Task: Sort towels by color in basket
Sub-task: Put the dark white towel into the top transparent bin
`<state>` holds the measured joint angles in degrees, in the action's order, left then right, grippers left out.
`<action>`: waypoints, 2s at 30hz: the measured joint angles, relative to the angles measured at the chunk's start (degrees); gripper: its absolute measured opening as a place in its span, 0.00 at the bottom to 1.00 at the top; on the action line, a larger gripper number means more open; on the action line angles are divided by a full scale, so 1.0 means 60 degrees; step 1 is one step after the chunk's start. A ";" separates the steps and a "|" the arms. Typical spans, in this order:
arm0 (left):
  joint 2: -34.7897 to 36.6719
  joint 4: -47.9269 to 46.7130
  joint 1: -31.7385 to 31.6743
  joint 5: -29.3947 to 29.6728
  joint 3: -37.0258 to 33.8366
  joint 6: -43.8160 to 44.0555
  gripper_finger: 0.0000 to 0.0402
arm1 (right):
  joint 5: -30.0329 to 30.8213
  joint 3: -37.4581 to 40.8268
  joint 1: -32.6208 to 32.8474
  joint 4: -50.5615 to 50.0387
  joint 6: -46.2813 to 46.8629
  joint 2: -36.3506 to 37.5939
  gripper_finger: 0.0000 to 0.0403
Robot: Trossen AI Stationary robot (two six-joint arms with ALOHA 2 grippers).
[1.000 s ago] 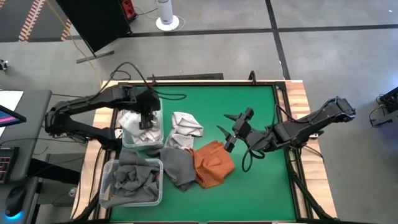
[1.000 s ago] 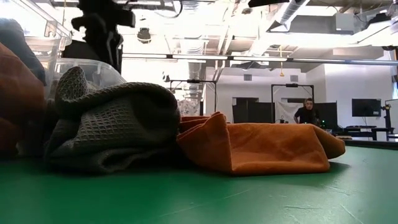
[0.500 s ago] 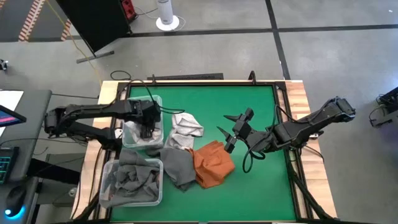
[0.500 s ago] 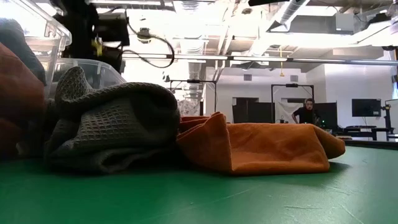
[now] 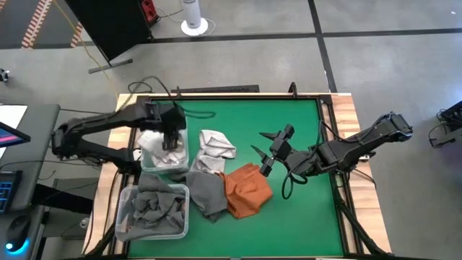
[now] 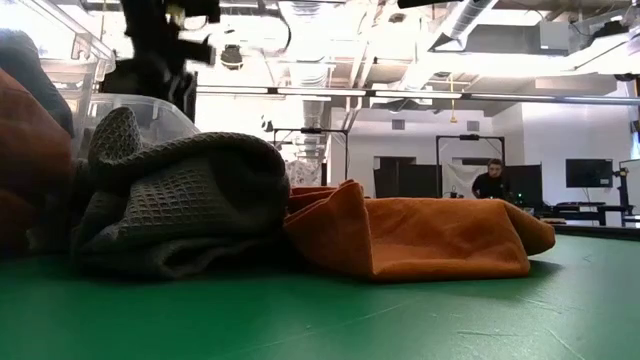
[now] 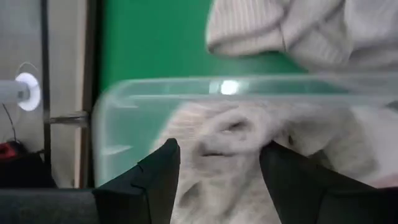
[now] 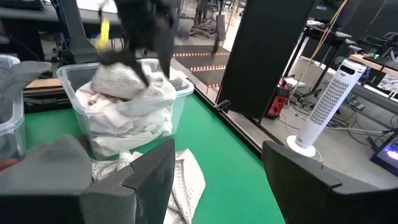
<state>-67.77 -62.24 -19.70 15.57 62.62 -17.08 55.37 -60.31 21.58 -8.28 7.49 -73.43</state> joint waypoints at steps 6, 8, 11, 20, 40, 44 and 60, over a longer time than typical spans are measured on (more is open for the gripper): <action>0.0007 -0.0366 -0.0004 0.0016 0.1176 0.0606 0.52 | -0.0001 -0.0001 0.0004 -0.0059 0.0001 0.0000 0.67; 0.0011 -0.0408 -0.0010 0.0020 0.0883 0.0717 0.52 | -0.0004 0.0000 0.0015 -0.0076 0.0004 0.0000 0.67; 0.0004 -0.0145 -0.0033 0.0014 -0.0097 0.0877 0.52 | -0.0004 0.0000 0.0033 -0.0075 0.0004 0.0000 0.67; 0.0043 0.2730 -0.0040 -0.0064 -0.3738 0.0723 0.52 | -0.0004 0.0000 0.0022 -0.0038 0.0007 0.0000 0.67; 0.0000 -0.1599 0.0000 -0.0038 0.0991 0.0841 0.52 | -0.0007 0.0000 -0.0033 -0.0054 0.0007 0.0000 0.67; 0.0008 -0.3224 0.0000 -0.0369 0.1563 0.1604 0.52 | -0.0007 0.0000 -0.0033 -0.0051 0.0007 0.0000 0.67; -0.0681 -0.0923 -0.0785 -0.0474 -0.2942 0.1601 0.52 | -0.0007 -0.0004 0.0029 0.0008 -0.0011 0.0000 0.67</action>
<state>-71.85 -67.78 -24.41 12.72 44.97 -7.47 55.33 -60.34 21.76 -8.23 7.42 -73.43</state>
